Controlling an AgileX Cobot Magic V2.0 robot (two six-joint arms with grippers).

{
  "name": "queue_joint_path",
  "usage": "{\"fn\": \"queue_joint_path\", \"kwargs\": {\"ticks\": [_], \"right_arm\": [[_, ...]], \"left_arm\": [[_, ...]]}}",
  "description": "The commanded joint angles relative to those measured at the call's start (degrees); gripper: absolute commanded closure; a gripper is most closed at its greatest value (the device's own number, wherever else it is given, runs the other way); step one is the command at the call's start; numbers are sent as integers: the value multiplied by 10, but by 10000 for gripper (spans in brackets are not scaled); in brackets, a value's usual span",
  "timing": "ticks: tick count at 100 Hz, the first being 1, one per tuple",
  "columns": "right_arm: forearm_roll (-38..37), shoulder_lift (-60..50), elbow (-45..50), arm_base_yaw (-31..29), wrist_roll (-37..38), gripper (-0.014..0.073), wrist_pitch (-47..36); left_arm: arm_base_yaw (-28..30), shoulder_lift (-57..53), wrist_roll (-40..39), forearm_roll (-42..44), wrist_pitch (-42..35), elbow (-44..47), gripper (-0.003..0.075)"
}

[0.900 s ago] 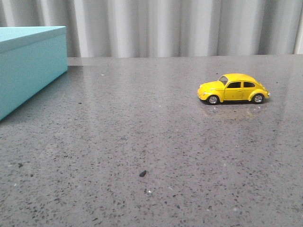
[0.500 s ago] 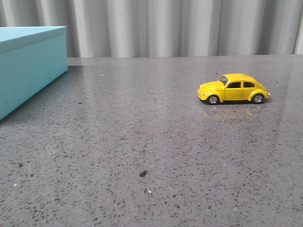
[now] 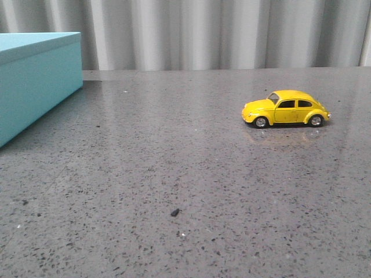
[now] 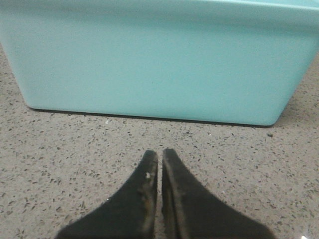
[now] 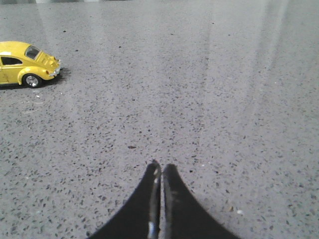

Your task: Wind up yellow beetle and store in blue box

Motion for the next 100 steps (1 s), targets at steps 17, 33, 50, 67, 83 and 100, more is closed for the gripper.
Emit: {"fn": "queue_joint_path", "kwargs": {"ticks": [17, 33, 50, 67, 83, 100], "right_arm": [[-7, -9, 12, -3, 0, 635, -6], [-7, -9, 12, -3, 0, 635, -6], [-7, -9, 12, -3, 0, 635, -6], [-7, -9, 12, -3, 0, 635, -6], [-6, -9, 12, -3, 0, 635, -7], [-5, -9, 12, -3, 0, 635, -19]], "left_arm": [[1, -18, -4, -6, -21, 14, 741], [1, -18, -4, -6, -21, 14, 741], [1, -18, -4, -6, -21, 14, 741], [1, -18, -4, -6, -24, 14, 741], [1, -18, -4, -6, -35, 14, 741], [1, -18, -4, -6, -38, 14, 741]]}}
